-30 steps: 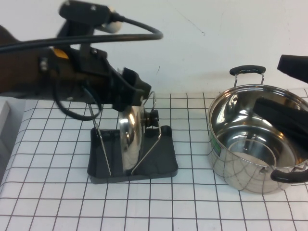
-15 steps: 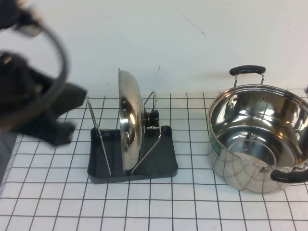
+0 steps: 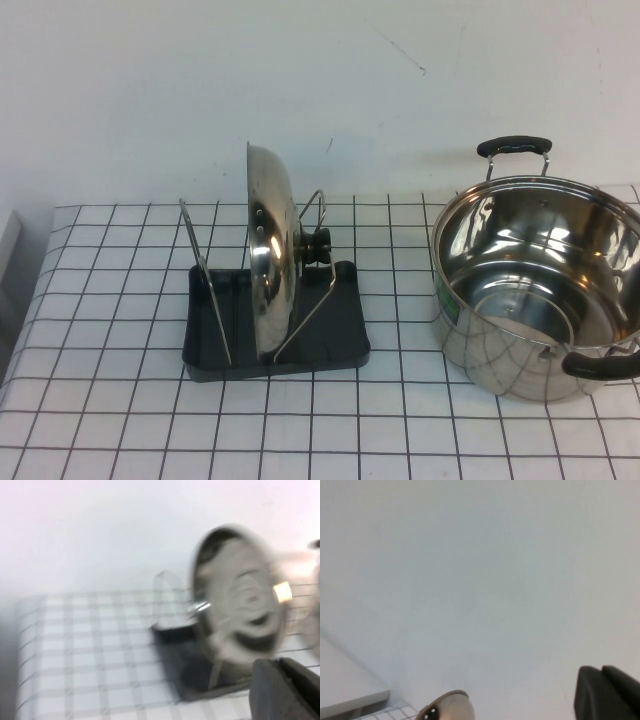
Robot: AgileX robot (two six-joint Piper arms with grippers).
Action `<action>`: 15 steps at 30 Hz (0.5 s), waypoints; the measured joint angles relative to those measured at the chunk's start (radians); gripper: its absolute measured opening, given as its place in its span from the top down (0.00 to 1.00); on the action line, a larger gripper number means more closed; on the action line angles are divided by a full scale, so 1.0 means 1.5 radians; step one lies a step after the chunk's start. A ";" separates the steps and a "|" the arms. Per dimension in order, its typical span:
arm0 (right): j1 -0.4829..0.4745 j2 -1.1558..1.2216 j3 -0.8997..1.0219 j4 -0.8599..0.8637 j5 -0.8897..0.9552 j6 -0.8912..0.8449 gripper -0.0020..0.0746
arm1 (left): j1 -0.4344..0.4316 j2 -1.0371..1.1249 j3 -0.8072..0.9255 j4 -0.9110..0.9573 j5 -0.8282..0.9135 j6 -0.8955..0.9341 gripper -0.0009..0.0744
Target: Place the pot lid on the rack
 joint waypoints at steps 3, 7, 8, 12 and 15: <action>0.000 -0.019 0.000 -0.002 0.028 0.025 0.98 | 0.000 -0.056 0.039 0.089 0.041 -0.089 0.99; 0.000 -0.025 0.013 -0.003 0.066 0.040 0.98 | 0.000 -0.094 0.066 0.183 0.076 -0.136 0.99; 0.000 -0.026 0.022 -0.003 0.077 0.040 0.98 | 0.000 -0.097 0.070 0.202 0.086 -0.141 0.99; 0.000 -0.026 0.066 -0.003 0.107 0.045 0.98 | 0.000 -0.099 0.077 0.190 0.122 -0.150 0.99; 0.000 -0.026 0.090 -0.003 0.117 0.047 0.98 | 0.000 -0.099 0.077 0.143 0.129 -0.150 0.99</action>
